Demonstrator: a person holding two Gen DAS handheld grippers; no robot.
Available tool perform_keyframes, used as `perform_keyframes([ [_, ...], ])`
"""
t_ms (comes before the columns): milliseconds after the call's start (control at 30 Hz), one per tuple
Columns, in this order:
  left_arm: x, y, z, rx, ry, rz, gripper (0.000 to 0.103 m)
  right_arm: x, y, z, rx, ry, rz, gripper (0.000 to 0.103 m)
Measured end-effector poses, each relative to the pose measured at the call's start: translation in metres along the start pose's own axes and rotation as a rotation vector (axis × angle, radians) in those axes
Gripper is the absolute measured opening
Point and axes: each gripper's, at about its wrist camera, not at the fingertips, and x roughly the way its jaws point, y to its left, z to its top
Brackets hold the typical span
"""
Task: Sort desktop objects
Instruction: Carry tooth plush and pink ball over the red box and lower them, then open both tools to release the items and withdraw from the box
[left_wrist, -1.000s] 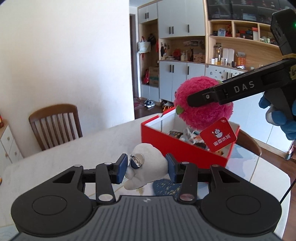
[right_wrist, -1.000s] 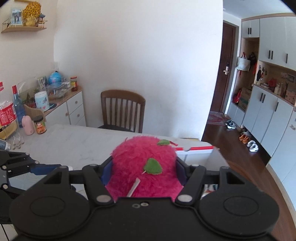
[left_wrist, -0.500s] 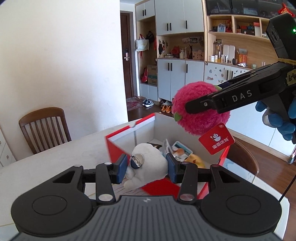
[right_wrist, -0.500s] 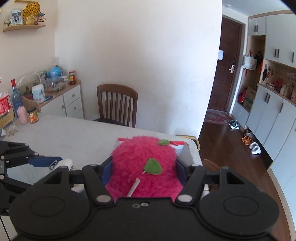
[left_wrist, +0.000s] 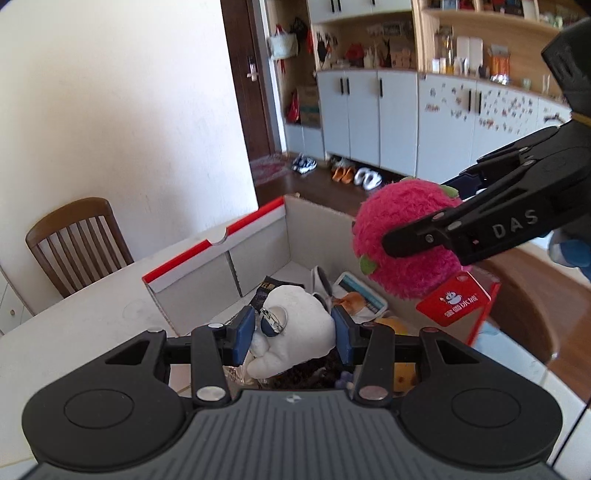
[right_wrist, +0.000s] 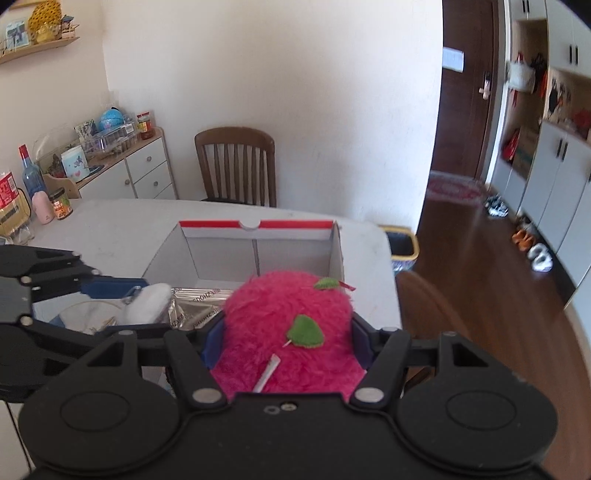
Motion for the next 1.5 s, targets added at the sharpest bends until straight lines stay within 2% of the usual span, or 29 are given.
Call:
perform_keyframes([
  [233,0.038,0.01,-0.002,0.016,0.086,0.042,0.043,0.022,0.002,-0.01,-0.104,0.046,0.072,0.103],
  [400,0.056,0.019,-0.007,0.002,0.139,0.045,0.043,0.035,0.005,-0.013,-0.161,0.09,0.104,0.103],
  [633,0.067,0.01,-0.013,0.078,0.172,0.034,0.044,0.039,0.0,-0.015,-0.21,0.117,0.105,0.103],
  [733,0.069,0.003,-0.014,0.127,0.185,0.054,0.045,0.042,-0.002,-0.017,-0.215,0.128,0.092,0.103],
  [833,0.068,0.004,-0.012,0.119,0.196,0.038,0.05,0.042,-0.003,-0.016,-0.218,0.131,0.098,0.103],
  [900,0.066,0.006,-0.011,0.098,0.197,0.024,0.054,0.041,-0.003,-0.016,-0.213,0.124,0.102,0.103],
  [1033,0.06,0.005,-0.01,0.081,0.178,0.043,0.062,0.035,-0.006,-0.014,-0.187,0.11,0.113,0.103],
  [1400,0.016,0.006,-0.004,-0.018,0.087,0.059,0.083,-0.003,-0.003,-0.011,-0.189,0.034,0.116,0.103],
  [1500,0.006,0.007,-0.006,-0.042,0.069,0.069,0.085,-0.017,-0.001,-0.01,-0.183,0.003,0.137,0.103],
])
